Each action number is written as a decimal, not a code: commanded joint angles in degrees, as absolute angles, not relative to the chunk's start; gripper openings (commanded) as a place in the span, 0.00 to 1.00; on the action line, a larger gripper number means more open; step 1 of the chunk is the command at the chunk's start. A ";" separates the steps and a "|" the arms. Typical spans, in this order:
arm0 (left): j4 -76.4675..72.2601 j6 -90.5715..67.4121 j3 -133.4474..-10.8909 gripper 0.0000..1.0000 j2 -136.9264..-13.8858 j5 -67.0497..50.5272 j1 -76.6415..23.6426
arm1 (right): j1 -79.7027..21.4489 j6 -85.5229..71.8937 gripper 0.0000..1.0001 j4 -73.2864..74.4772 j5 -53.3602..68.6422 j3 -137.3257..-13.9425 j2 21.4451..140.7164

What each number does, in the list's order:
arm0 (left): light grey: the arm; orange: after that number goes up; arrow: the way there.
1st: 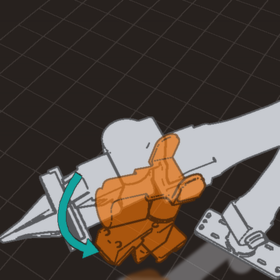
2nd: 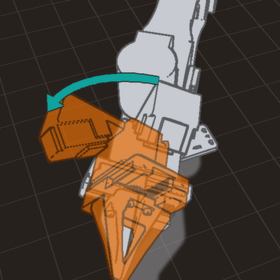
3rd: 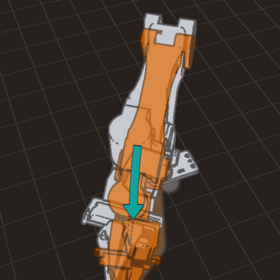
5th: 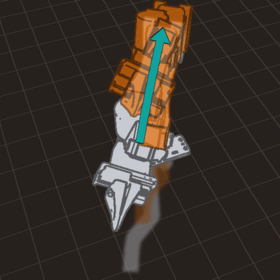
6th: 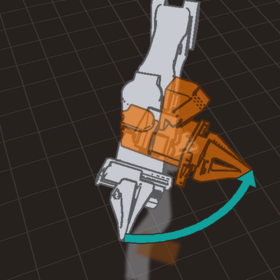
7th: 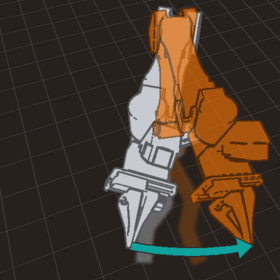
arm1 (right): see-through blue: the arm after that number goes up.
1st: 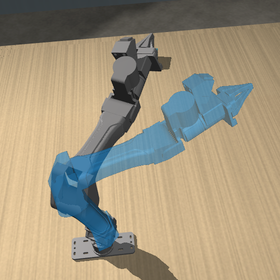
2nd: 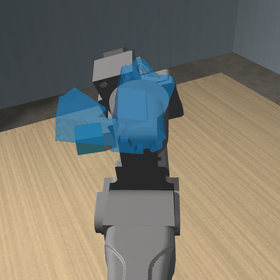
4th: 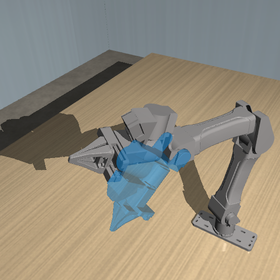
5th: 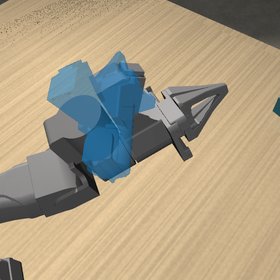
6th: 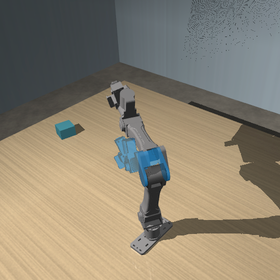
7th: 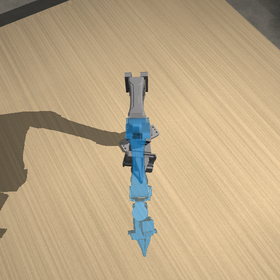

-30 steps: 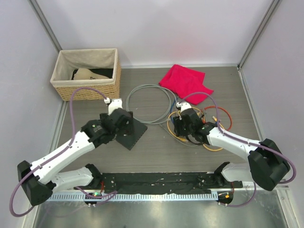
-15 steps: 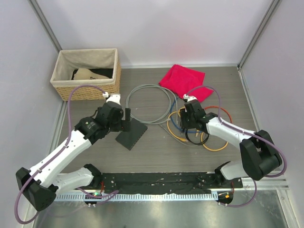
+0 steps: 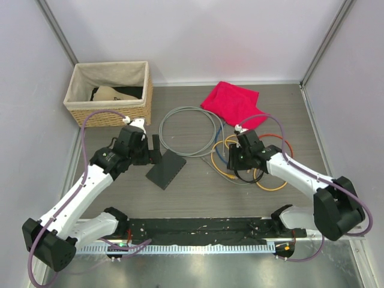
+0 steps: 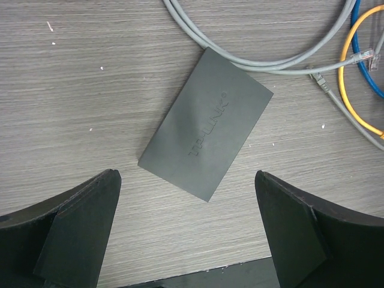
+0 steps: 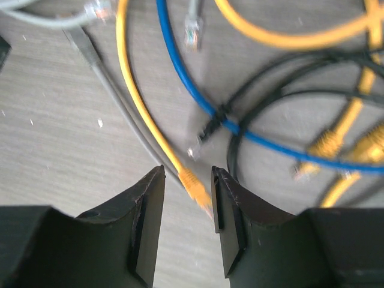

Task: Insert the plug into the switch port
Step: Pick up the connector from the center of the board.

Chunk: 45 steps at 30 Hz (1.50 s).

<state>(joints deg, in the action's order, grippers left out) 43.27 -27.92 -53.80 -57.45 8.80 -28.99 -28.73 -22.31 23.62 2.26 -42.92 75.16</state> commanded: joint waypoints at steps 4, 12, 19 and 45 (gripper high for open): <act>41.13 -26.89 -53.44 1.00 -56.07 6.51 -27.78 | -28.83 -23.12 0.44 29.71 4.91 -39.81 70.04; 41.04 -26.98 -53.09 1.00 -55.90 6.42 -27.60 | -28.83 -19.60 0.44 27.95 11.16 -39.99 75.93; 40.96 -27.07 -52.91 1.00 -55.81 5.98 -27.42 | -28.83 -19.16 0.45 26.90 10.55 -39.99 77.69; 40.60 -27.25 -52.47 1.00 -55.99 4.22 -26.63 | -28.30 -18.99 0.13 27.33 2.57 -44.72 74.45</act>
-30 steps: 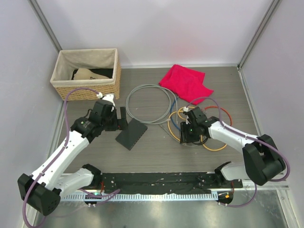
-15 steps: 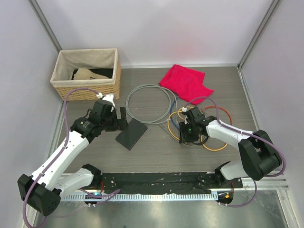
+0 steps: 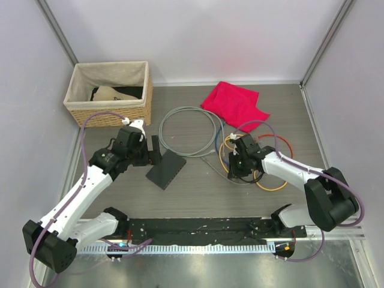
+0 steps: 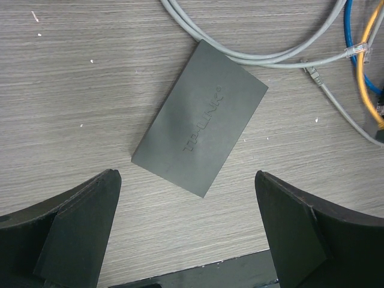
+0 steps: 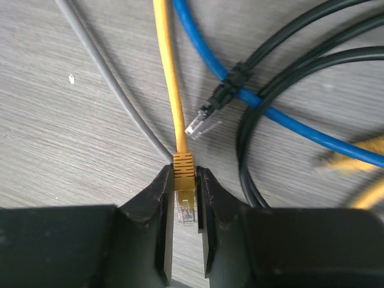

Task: Insert the plug into the switch port
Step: Pick up the connector from the center of the board.

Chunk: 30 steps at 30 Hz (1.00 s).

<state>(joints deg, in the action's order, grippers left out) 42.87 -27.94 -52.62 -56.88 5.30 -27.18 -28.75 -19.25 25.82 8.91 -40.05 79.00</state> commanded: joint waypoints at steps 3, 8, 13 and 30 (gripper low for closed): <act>40.61 -27.25 -52.56 1.00 -56.08 4.04 -26.72 | -25.51 -17.58 0.01 30.75 -7.27 -49.02 71.29; 40.52 -27.25 -52.56 1.00 -56.25 3.87 -26.46 | -17.51 -13.11 0.01 32.61 -18.53 -61.48 66.28; 40.52 -27.33 -52.47 0.99 -56.25 3.52 -26.10 | -12.49 -9.32 0.01 28.49 -25.39 -77.05 66.53; 39.81 -27.77 -52.21 1.00 -56.51 1.06 -25.23 | -12.22 -7.11 0.01 17.38 -8.55 -92.80 66.00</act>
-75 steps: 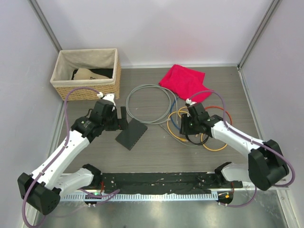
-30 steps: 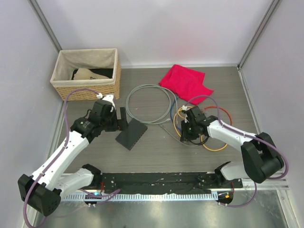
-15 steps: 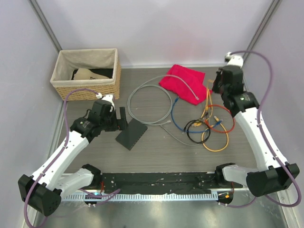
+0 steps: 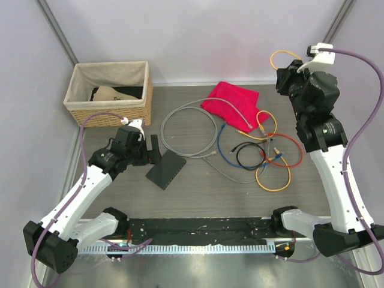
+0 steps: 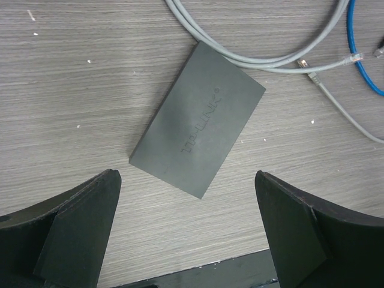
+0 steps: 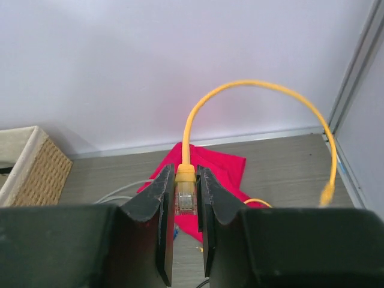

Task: Insert the plug into the switch port
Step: Pick up the connector from the center of the board, then insert the connector into the switch port.

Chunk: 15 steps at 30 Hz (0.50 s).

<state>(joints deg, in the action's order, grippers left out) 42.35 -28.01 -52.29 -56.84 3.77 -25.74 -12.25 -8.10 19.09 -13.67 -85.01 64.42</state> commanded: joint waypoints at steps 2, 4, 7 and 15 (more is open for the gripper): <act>39.73 -27.86 -52.21 1.00 -56.60 0.44 -25.05 | -12.30 -9.92 0.01 17.84 -4.94 -92.47 66.53; 39.46 -27.77 -52.29 1.00 -56.43 0.26 -24.96 | -12.30 -12.03 0.01 18.89 -1.94 -89.31 65.92; 38.85 -28.56 -52.21 1.00 -55.90 0.35 -25.05 | -12.57 -15.64 0.01 18.99 4.81 -79.48 63.90; 32.18 -40.14 -49.48 1.00 -54.14 -5.89 -28.38 | -32.14 -21.69 0.01 15.57 -11.93 -52.93 57.39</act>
